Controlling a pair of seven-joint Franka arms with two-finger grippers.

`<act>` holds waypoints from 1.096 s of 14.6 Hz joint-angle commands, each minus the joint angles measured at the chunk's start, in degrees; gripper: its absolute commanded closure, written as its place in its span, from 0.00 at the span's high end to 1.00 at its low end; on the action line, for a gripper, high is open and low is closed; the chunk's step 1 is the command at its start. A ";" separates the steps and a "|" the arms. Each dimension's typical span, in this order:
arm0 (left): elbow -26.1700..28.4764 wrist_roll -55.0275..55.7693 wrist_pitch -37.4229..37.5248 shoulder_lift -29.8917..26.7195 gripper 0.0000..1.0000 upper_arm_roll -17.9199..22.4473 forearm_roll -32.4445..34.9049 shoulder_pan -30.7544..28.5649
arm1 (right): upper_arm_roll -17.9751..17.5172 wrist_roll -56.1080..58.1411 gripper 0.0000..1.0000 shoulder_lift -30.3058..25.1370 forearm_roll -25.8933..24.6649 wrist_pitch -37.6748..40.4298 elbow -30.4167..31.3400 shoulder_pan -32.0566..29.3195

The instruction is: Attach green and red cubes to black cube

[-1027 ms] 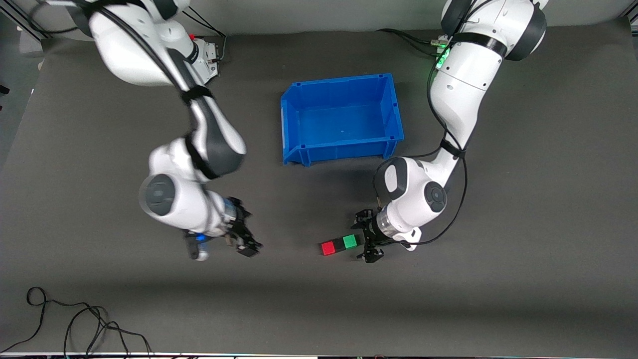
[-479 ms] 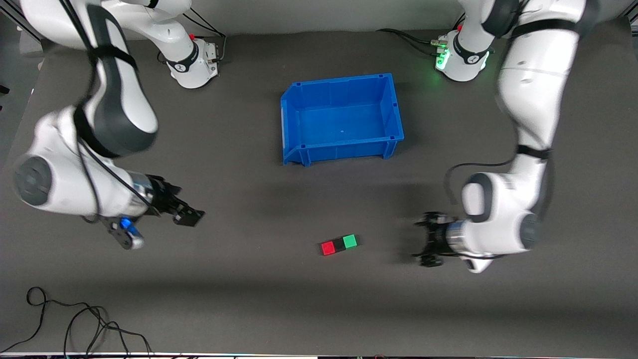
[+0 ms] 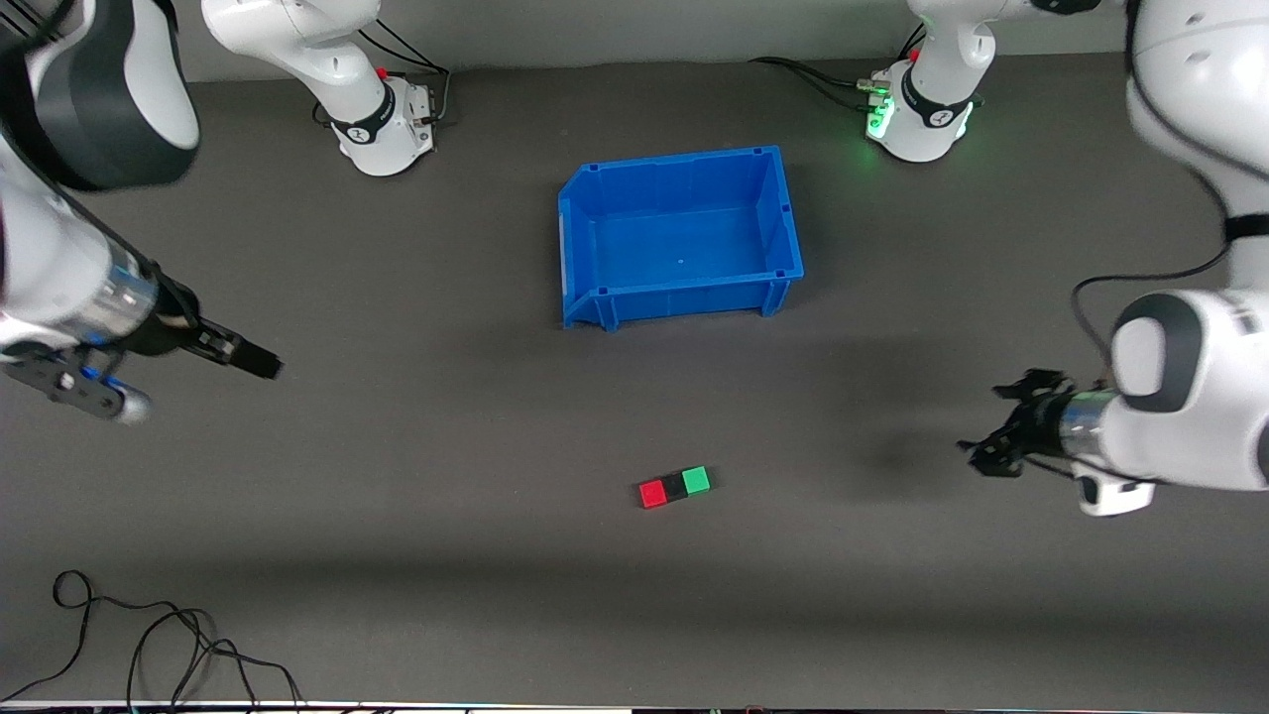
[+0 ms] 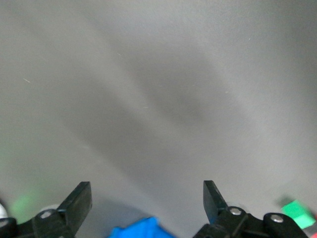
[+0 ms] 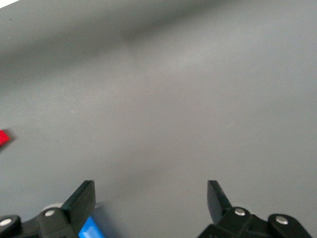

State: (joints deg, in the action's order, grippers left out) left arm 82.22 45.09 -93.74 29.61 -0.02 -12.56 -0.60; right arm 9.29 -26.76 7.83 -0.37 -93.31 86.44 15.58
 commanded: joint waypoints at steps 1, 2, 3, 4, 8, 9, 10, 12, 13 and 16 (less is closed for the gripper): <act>2.86 -10.86 4.60 -6.13 1.00 -0.07 1.66 -1.42 | -0.23 7.05 1.00 -5.27 -2.00 -0.65 2.76 -0.29; 2.77 -15.08 6.27 -7.54 1.00 -0.07 2.01 -1.42 | -0.23 8.12 1.00 -6.50 -2.27 -0.04 2.76 -0.38; 2.86 -19.74 7.16 -9.29 1.00 -0.07 3.23 -1.42 | -0.06 8.22 1.00 -7.64 -2.27 1.45 3.20 -0.55; 2.77 -24.13 7.61 -10.96 1.00 -0.07 4.81 -1.42 | 0.03 8.56 1.00 -8.96 -2.09 1.99 3.73 -1.08; 2.85 -41.74 7.78 -16.51 1.00 -0.59 10.89 0.25 | 0.12 11.12 1.00 -18.20 -1.65 3.67 11.99 -0.12; 3.12 -41.84 7.79 -17.39 1.00 -0.68 10.89 0.34 | 0.12 11.12 1.00 -17.85 -1.65 3.75 11.38 -0.03; 3.21 -41.84 7.70 -18.00 1.00 -0.68 10.89 0.51 | 0.21 11.29 1.00 -16.46 -1.74 3.75 9.99 -0.11; 3.38 -42.63 6.30 -19.93 1.00 -0.77 10.89 0.78 | 0.21 14.17 1.00 -14.17 -1.57 3.75 7.87 -0.90; 3.82 -42.72 5.60 -20.73 1.00 -0.86 10.97 1.13 | 0.12 14.89 1.00 -13.90 -1.57 3.75 7.78 -1.17; 9.86 -43.33 -0.37 -25.81 1.00 -0.95 11.06 1.57 | -0.06 14.72 1.00 -12.50 -1.39 4.10 7.08 -2.22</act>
State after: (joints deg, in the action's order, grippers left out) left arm 84.99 3.16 -89.72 9.48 -1.15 -2.64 0.33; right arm 9.38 -13.69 -6.35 -1.34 -89.18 95.24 14.38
